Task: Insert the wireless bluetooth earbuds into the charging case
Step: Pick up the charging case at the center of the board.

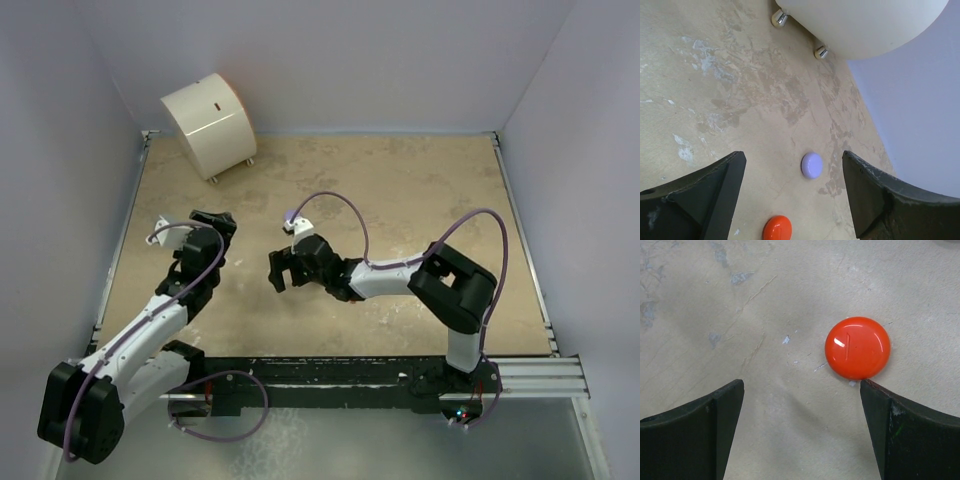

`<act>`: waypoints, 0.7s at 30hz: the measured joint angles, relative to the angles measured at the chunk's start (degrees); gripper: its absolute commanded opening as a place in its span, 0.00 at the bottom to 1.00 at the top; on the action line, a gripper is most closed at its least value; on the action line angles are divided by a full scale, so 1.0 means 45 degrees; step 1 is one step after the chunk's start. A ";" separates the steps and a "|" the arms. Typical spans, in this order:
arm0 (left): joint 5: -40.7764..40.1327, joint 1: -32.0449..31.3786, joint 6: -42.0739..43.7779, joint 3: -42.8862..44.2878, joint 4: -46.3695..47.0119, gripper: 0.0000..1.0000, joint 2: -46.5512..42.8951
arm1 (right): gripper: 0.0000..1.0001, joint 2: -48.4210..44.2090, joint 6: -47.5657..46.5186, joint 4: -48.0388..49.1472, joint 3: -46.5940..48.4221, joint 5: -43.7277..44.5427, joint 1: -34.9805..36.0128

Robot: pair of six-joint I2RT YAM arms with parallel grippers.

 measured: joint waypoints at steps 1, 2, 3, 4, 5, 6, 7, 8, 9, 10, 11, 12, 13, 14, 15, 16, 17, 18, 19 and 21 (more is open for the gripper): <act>-0.0044 0.0000 0.0000 0.0000 -0.0058 0.78 -0.0087 | 1.00 -0.0005 -0.0015 -0.0019 0.0000 0.0010 0.0029; -0.0097 0.0000 0.0000 0.0000 -0.0107 0.78 -0.0160 | 1.00 -0.0019 -0.0039 -0.0019 0.0000 0.0024 0.0029; -0.0121 0.0000 0.0000 0.0000 -0.0146 0.78 -0.0209 | 1.00 -0.0058 -0.0063 -0.0039 0.0000 0.0058 0.0049; -0.0165 0.0000 0.0000 0.0000 -0.0204 0.78 -0.0267 | 1.00 -0.0126 -0.0087 -0.0092 0.0000 0.0102 0.0049; -0.0189 0.0000 0.0000 0.0000 -0.0243 0.79 -0.0296 | 1.00 -0.0233 -0.0107 -0.0185 -0.0005 0.0160 0.0053; -0.0214 0.0000 0.0000 0.0000 -0.0301 0.79 -0.0335 | 1.00 -0.0340 -0.0121 -0.0267 -0.0005 0.0253 0.0053; -0.0238 0.0000 0.0000 0.0000 -0.0335 0.79 -0.0355 | 1.00 -0.0476 -0.0131 -0.0374 -0.0005 0.0355 0.0049; -0.0243 0.0000 0.0000 0.0000 -0.0355 0.79 -0.0369 | 1.00 -0.0622 -0.0141 -0.0466 -0.0005 0.0413 0.0049; -0.0243 0.0000 0.0000 0.0000 -0.0384 0.79 -0.0374 | 1.00 -0.0758 -0.0170 -0.0539 -0.0005 0.0491 0.0049; -0.0243 0.0000 0.0000 0.0000 -0.0398 0.79 -0.0379 | 1.00 -0.0894 -0.0228 -0.0597 -0.0005 0.0670 0.0049; -0.0243 0.0000 0.0000 0.0000 -0.0403 0.79 -0.0379 | 1.00 -0.0967 -0.0272 -0.0646 -0.0005 0.0777 0.0049; -0.0243 0.0000 0.0000 -0.0005 -0.0403 0.79 -0.0379 | 1.00 -0.1020 -0.0355 -0.0699 0.0000 0.0937 0.0049; -0.0238 0.0000 0.0005 -0.0005 -0.0408 0.79 -0.0389 | 1.00 -0.1035 -0.0471 -0.0806 0.0024 0.1141 0.0049; -0.0233 0.0000 0.0005 -0.0015 -0.0408 0.79 -0.0403 | 1.00 -0.1030 -0.0554 -0.0928 0.0053 0.1292 0.0049; -0.0223 0.0000 0.0019 -0.0024 -0.0408 0.79 -0.0432 | 1.00 -0.1005 -0.0685 -0.1127 0.0097 0.1462 0.0049; -0.0209 0.0000 0.0034 -0.0044 -0.0408 0.79 -0.0466 | 1.00 -0.0967 -0.0816 -0.1307 0.0155 0.1632 0.0049; -0.0180 0.0005 0.0044 -0.0049 -0.0423 0.79 -0.0505 | 1.00 -0.0889 -0.0962 -0.1438 0.0253 0.1787 0.0049; -0.0131 0.0005 0.0083 -0.0049 -0.0442 0.79 -0.0544 | 1.00 -0.0748 -0.1132 -0.1564 0.0393 0.1933 0.0044; -0.0083 0.0005 0.0121 -0.0053 -0.0452 0.79 -0.0578 | 1.00 -0.0617 -0.1292 -0.1642 0.0529 0.2059 0.0034; 0.0015 0.0005 0.0223 -0.0049 -0.0505 0.79 -0.0670 | 1.00 -0.0301 -0.1642 -0.1768 0.0797 0.2200 -0.0015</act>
